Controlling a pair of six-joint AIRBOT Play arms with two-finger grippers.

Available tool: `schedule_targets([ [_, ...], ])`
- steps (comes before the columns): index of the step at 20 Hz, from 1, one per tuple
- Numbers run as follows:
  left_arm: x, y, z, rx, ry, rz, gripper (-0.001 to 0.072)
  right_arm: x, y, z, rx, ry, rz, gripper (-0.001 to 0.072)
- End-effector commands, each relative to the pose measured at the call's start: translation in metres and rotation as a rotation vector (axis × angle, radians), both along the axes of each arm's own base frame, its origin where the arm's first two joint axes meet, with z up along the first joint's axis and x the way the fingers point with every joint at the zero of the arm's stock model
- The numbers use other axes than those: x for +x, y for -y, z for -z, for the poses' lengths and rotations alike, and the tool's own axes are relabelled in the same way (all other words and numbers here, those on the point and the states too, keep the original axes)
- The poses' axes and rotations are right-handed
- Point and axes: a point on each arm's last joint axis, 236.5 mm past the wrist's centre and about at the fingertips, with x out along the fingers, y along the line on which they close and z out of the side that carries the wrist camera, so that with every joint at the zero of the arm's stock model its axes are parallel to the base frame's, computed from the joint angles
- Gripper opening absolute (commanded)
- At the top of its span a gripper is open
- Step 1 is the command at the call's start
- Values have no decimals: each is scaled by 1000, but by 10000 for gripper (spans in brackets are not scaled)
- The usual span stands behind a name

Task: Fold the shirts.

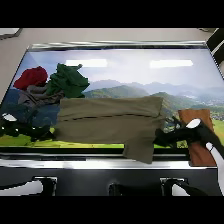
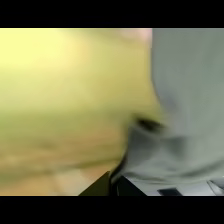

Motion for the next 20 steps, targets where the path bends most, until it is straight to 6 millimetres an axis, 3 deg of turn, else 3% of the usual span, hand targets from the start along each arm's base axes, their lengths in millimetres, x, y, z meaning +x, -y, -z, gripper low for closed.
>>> schedule_targets([
  [1,38,6,-48,-42,142,-12,24,47,1,-54,21,132,-36,38],
  [4,90,5,-80,10,259,-12,23,123,21,-101,-35,311,22,38],
  [6,128,9,-94,37,322,-12,23,166,33,-115,-53,375,46,38],
  [8,165,8,-101,45,349,-44,23,204,43,-117,-61,415,73,38],
  [11,199,4,-91,29,316,-88,24,246,41,-103,3,428,156,39],
  [14,213,10,-65,8,272,-81,24,266,31,-76,36,423,200,40],
  [17,213,12,-37,-3,220,-80,25,268,13,-54,32,405,158,41],
  [20,210,14,-20,-11,185,-77,25,267,6,-49,30,405,129,42],
])
